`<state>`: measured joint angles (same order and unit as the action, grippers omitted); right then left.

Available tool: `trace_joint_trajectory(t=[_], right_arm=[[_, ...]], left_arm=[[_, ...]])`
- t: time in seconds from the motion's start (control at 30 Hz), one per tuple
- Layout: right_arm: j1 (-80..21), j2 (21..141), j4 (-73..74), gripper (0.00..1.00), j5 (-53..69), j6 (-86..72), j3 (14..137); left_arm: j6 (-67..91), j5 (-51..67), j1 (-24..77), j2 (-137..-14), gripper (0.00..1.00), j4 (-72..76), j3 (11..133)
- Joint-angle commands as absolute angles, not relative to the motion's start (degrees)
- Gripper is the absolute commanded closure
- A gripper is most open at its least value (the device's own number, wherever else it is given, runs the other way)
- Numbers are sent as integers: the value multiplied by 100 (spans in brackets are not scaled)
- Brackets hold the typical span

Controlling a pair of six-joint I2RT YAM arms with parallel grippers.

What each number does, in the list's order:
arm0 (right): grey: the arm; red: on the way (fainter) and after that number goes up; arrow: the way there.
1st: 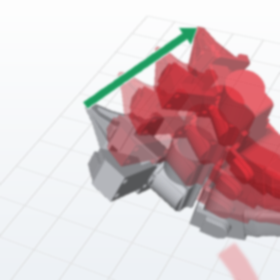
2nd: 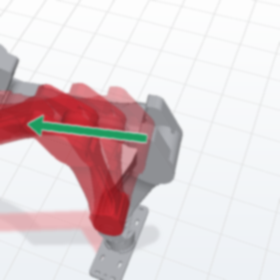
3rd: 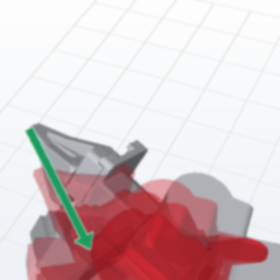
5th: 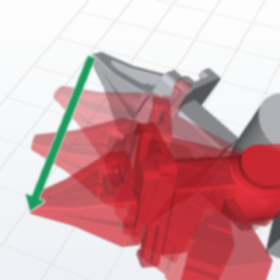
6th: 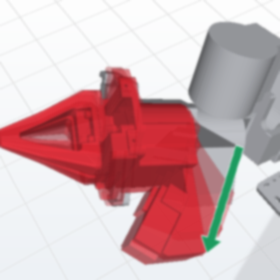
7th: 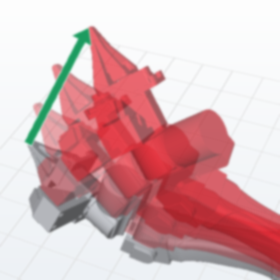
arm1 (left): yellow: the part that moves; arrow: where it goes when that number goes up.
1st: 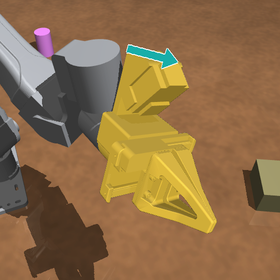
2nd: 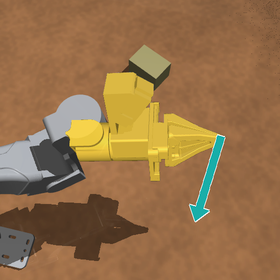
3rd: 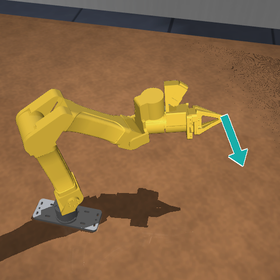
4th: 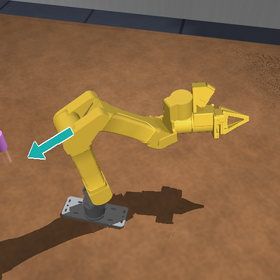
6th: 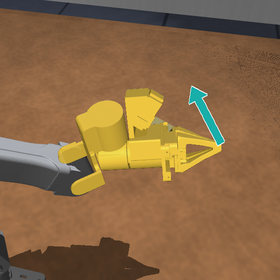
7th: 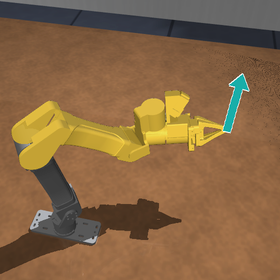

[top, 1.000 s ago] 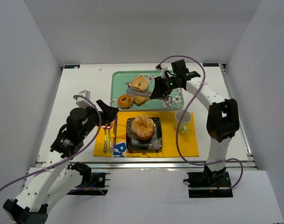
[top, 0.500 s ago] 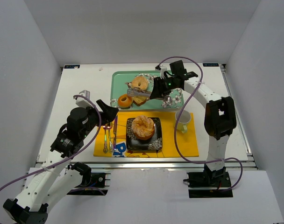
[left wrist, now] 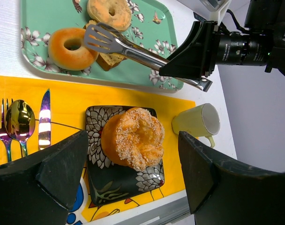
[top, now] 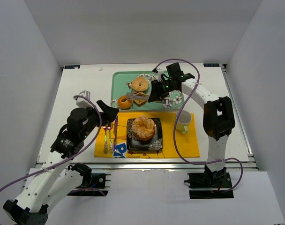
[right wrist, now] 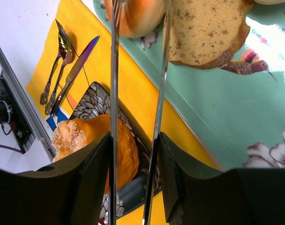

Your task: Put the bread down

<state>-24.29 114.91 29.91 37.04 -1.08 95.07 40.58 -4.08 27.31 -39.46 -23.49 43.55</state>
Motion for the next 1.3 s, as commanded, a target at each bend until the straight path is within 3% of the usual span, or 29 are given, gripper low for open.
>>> trace_joint_trajectory(t=[0.0, 0.33, 0.47, 0.87, 1.27], right_arm=[[-2478, 11479, 2944, 53, 3700, -70, 9492], [-2461, 11198, 2944, 88, 3832, -123, 9466], [-2382, 10890, 2883, 97, 4034, -290, 9466], [-2074, 9590, 3102, 100, 4658, -246, 8886], [-1977, 7419, 3884, 100, 5370, 1011, 6575]], left_arm=[[4069, -483, 2716, -3867, 14, -2373, 4561], [4078, -510, 2716, -3753, 14, -2434, 4570], [4087, -571, 2716, -3674, 14, -2505, 4579], [4096, -554, 2716, -3604, 14, -2505, 4588], [4105, -484, 2716, -3559, 14, -2373, 4438]])
